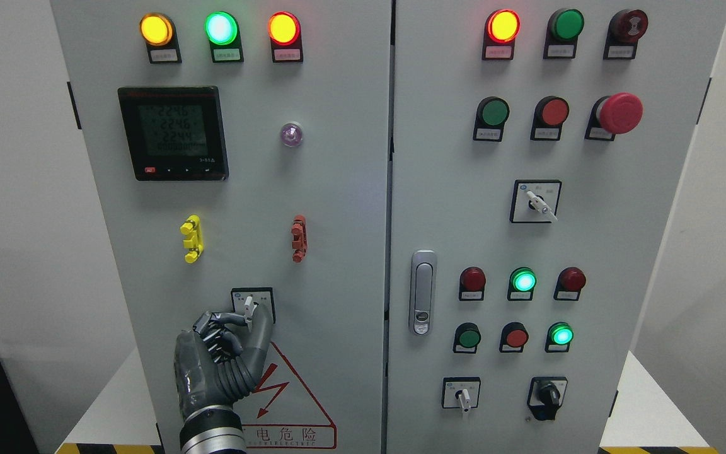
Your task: Turn on light switch 1
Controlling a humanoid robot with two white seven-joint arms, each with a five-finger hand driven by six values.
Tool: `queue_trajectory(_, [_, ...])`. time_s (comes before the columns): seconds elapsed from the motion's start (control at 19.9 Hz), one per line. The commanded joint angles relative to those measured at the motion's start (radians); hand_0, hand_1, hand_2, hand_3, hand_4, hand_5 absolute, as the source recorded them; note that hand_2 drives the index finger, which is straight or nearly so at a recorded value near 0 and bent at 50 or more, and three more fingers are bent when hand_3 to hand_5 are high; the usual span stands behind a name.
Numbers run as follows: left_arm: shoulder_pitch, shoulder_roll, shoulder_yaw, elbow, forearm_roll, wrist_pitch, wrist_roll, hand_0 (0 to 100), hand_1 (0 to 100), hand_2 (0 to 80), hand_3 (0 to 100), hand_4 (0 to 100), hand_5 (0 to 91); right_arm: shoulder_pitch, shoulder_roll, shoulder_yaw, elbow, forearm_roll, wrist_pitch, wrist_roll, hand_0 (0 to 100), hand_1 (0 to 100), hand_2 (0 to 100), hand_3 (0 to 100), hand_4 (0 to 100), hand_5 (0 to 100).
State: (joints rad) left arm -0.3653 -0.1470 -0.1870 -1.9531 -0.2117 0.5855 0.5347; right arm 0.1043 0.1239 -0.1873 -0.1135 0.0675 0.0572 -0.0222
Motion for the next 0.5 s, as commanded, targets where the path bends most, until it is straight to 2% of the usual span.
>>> queue_trajectory(0.0, [0.000, 0.000, -0.003, 0.000, 0.000, 0.001, -0.001, 30, 65, 61.5, 100, 97, 87.6, 0.000, -0.001, 0.000, 0.000, 0.000, 0.000, 0.001, 0, 0, 0, 0, 0, 0])
queue_trajectory(0.45, [0.000, 0.000, -0.005, 0.000, 0.000, -0.001, -0.001, 34, 61, 62.1, 100, 97, 87.8, 0.000, 0.000, 0.000, 0.000, 0.000, 0.000, 0.001, 0, 0, 0, 0, 0, 0])
